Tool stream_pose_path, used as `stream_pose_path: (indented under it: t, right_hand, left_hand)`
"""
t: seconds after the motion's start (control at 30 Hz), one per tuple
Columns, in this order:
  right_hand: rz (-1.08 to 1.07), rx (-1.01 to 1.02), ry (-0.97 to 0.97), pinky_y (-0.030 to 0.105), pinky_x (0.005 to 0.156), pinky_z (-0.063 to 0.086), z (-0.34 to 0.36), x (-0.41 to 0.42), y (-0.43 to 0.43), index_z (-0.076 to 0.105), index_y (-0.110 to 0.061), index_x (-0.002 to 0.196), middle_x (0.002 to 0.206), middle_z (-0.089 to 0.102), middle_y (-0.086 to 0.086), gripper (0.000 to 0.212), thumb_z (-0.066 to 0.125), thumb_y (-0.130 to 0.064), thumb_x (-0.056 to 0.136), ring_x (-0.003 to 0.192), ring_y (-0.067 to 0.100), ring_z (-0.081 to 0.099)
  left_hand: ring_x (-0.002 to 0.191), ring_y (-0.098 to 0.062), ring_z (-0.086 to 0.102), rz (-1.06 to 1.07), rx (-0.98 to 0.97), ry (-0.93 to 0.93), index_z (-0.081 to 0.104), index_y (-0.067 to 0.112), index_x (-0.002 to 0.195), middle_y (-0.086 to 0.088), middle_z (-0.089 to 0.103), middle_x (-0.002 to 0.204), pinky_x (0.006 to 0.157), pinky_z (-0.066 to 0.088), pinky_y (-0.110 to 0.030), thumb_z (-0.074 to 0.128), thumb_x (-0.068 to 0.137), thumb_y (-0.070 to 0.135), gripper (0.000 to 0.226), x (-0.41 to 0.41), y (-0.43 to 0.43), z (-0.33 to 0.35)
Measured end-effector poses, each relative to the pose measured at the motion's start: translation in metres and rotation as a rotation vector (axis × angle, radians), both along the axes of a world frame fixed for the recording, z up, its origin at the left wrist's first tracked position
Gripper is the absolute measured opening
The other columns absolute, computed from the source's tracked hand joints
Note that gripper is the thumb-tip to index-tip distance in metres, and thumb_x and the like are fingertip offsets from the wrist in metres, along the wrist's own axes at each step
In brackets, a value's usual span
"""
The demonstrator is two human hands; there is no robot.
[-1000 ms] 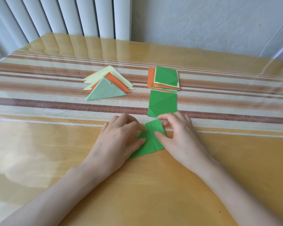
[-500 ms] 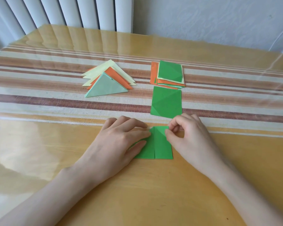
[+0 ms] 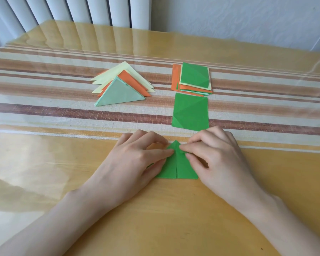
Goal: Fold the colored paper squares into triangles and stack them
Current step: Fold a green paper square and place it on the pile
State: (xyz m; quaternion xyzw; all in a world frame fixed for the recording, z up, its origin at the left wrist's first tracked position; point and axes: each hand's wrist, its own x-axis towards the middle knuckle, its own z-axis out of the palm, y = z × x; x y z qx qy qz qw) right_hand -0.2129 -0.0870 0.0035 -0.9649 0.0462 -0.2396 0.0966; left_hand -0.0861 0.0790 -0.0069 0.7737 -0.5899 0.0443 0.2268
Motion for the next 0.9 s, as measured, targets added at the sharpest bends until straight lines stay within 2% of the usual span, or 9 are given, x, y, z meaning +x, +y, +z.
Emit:
stream_pose_path:
  t: [0.13, 0.33, 0.47, 0.53, 0.63, 0.73, 0.83, 0.9]
  right_hand:
    - [0.023, -0.042, -0.001, 0.039, 0.072, 0.043, 0.001, 0.000, 0.000, 0.077, -0.015, 0.090, 0.086, 0.064, -0.005, 0.016, 0.064, -0.015, 0.081, 0.085, 0.020, 0.051]
    - [0.045, -0.031, 0.014, 0.034, 0.073, 0.040, -0.002, 0.000, -0.002, 0.077, -0.016, 0.091, 0.087, 0.063, -0.004, 0.015, 0.065, -0.018, 0.083, 0.086, 0.019, 0.050]
    - [0.051, -0.003, 0.029, 0.032, 0.075, 0.038, -0.002, 0.001, -0.002, 0.077, -0.016, 0.092, 0.088, 0.062, -0.003, 0.015, 0.065, -0.019, 0.084, 0.086, 0.020, 0.051]
    - [0.053, 0.030, 0.066, 0.031, 0.079, 0.037, 0.000, -0.001, -0.002, 0.077, -0.019, 0.094, 0.090, 0.061, -0.004, 0.020, 0.059, -0.026, 0.087, 0.089, 0.019, 0.049]
    - [0.077, 0.095, 0.229, 0.030, 0.091, 0.036, 0.006, -0.006, -0.008, 0.072, -0.025, 0.111, 0.103, 0.056, -0.010, 0.038, 0.044, -0.040, 0.089, 0.102, 0.015, 0.044]
    - [0.122, 0.113, 0.364, 0.031, 0.100, 0.032, 0.011, -0.011, -0.015, 0.064, -0.030, 0.123, 0.115, 0.049, -0.017, 0.048, 0.038, -0.049, 0.088, 0.112, 0.011, 0.042]
    - [0.132, 0.195, 0.347, 0.029, 0.105, 0.028, 0.019, -0.013, -0.023, 0.068, -0.031, 0.117, 0.114, 0.057, -0.021, 0.047, 0.038, -0.051, 0.088, 0.112, 0.008, 0.046]
    - [0.121, 0.186, 0.299, 0.032, 0.102, 0.032, 0.022, -0.013, -0.026, 0.071, -0.029, 0.111, 0.109, 0.062, -0.020, 0.043, 0.040, -0.049, 0.089, 0.109, 0.009, 0.049]
  left_hand:
    - [0.097, -0.015, 0.052, 0.002, -0.003, -0.003, 0.071, 0.027, 0.111, 0.007, 0.062, 0.111, 0.077, 0.032, -0.026, 0.043, 0.093, 0.034, 0.034, 0.000, 0.000, 0.001]
    - [0.097, -0.015, 0.053, 0.000, -0.004, -0.006, 0.070, 0.027, 0.112, 0.006, 0.062, 0.111, 0.076, 0.034, -0.027, 0.043, 0.093, 0.033, 0.034, 0.001, -0.001, -0.001]
    - [0.097, -0.016, 0.054, -0.004, -0.007, -0.008, 0.070, 0.027, 0.113, 0.006, 0.061, 0.112, 0.075, 0.041, -0.031, 0.043, 0.094, 0.034, 0.034, 0.001, -0.001, -0.001]
    - [0.097, -0.016, 0.054, -0.003, -0.009, -0.005, 0.070, 0.026, 0.112, 0.006, 0.061, 0.112, 0.075, 0.043, -0.032, 0.043, 0.093, 0.033, 0.034, 0.001, -0.001, -0.001]
    - [0.097, -0.016, 0.053, 0.001, 0.003, -0.004, 0.069, 0.025, 0.114, 0.006, 0.060, 0.111, 0.078, 0.039, -0.030, 0.042, 0.093, 0.033, 0.035, 0.001, -0.002, -0.001]
    - [0.095, -0.018, 0.051, 0.009, 0.043, -0.047, 0.061, 0.023, 0.123, 0.005, 0.057, 0.111, 0.078, 0.036, -0.031, 0.040, 0.093, 0.031, 0.038, -0.001, -0.002, 0.000]
    - [0.091, -0.020, 0.048, 0.017, 0.081, -0.101, 0.056, 0.024, 0.130, 0.002, 0.055, 0.109, 0.075, 0.032, -0.031, 0.037, 0.092, 0.029, 0.043, -0.003, -0.005, 0.002]
    - [0.089, -0.021, 0.047, 0.024, 0.098, -0.129, 0.054, 0.024, 0.133, 0.000, 0.054, 0.109, 0.074, 0.030, -0.033, 0.036, 0.091, 0.030, 0.047, -0.004, -0.006, 0.002]
